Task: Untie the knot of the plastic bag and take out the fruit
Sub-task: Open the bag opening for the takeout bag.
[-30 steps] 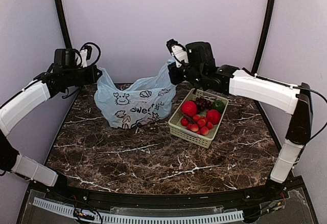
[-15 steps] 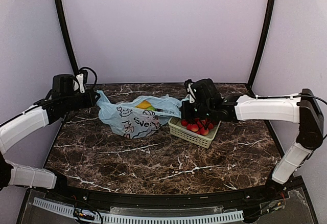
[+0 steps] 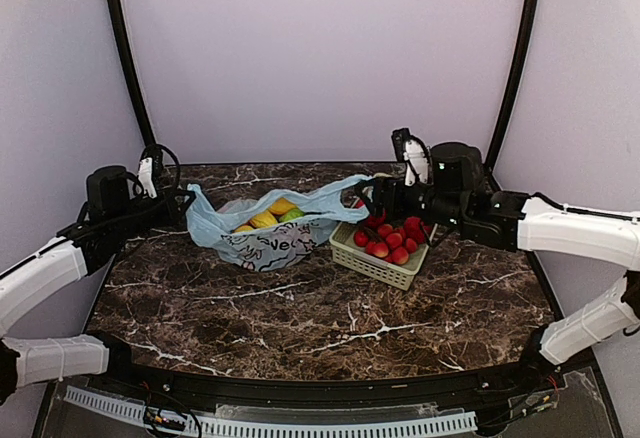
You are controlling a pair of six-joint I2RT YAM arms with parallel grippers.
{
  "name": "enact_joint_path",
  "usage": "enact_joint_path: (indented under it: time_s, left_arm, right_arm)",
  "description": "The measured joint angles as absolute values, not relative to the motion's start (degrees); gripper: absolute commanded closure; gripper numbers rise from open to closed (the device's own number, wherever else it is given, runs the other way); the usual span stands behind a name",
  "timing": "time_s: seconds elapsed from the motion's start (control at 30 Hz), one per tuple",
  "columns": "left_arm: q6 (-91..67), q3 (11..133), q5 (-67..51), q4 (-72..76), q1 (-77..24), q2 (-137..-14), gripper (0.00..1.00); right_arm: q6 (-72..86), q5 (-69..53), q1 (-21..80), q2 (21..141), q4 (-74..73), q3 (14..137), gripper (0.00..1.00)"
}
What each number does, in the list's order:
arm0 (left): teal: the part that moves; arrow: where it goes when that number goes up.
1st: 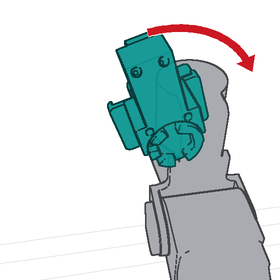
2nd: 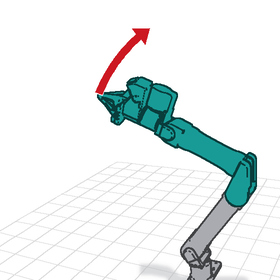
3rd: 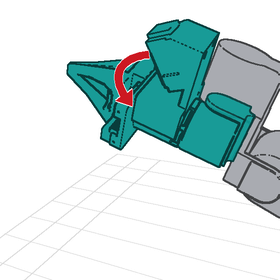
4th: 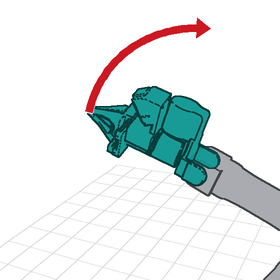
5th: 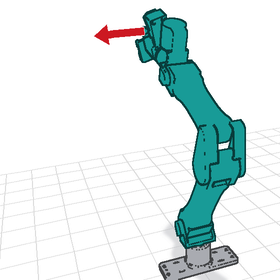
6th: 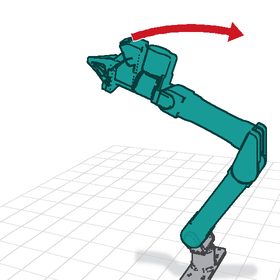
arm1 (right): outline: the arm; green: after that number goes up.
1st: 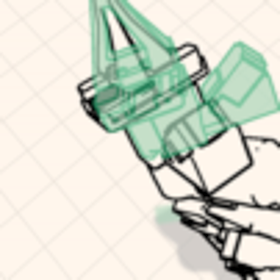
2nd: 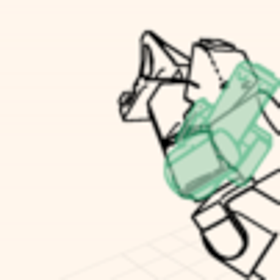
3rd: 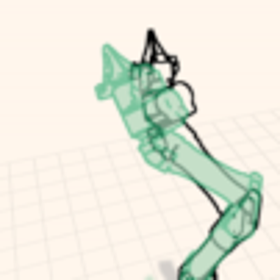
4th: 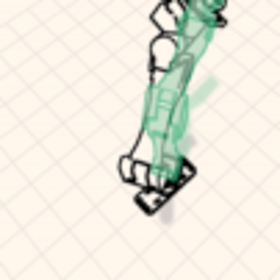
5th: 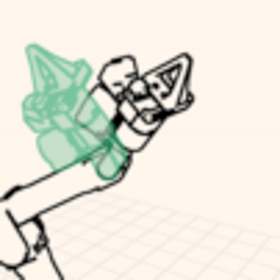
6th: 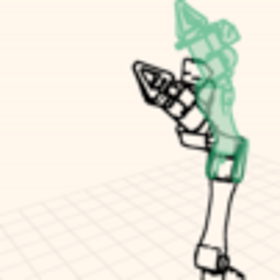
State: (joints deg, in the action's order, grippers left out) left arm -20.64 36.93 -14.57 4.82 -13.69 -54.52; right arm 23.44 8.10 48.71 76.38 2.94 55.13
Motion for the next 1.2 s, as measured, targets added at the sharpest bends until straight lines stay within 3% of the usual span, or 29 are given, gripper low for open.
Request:
enact_joint_path:
  time_s: [0.43, 0.7, 1.2]
  left_arm:
    - [-21.4, 32.8, -21.6, 10.6, -13.6, -52.2, 0.99]
    - [-21.4, 32.8, -23.0, 10.7, -13.6, -51.9, 0.99]
    - [-21.2, 32.8, -25.9, 10.5, -13.6, -53.2, 0.99]
  right_arm:
    - [8.3, 6.7, 48.7, 75.9, 6.1, 64.8, 0.01]
    - [-0.4, -0.8, 48.7, 93.8, -5.8, 90.6, 0.01]
    - [-14.9, -10.8, 48.7, 122.4, -32.6, 121.5, 0.01]
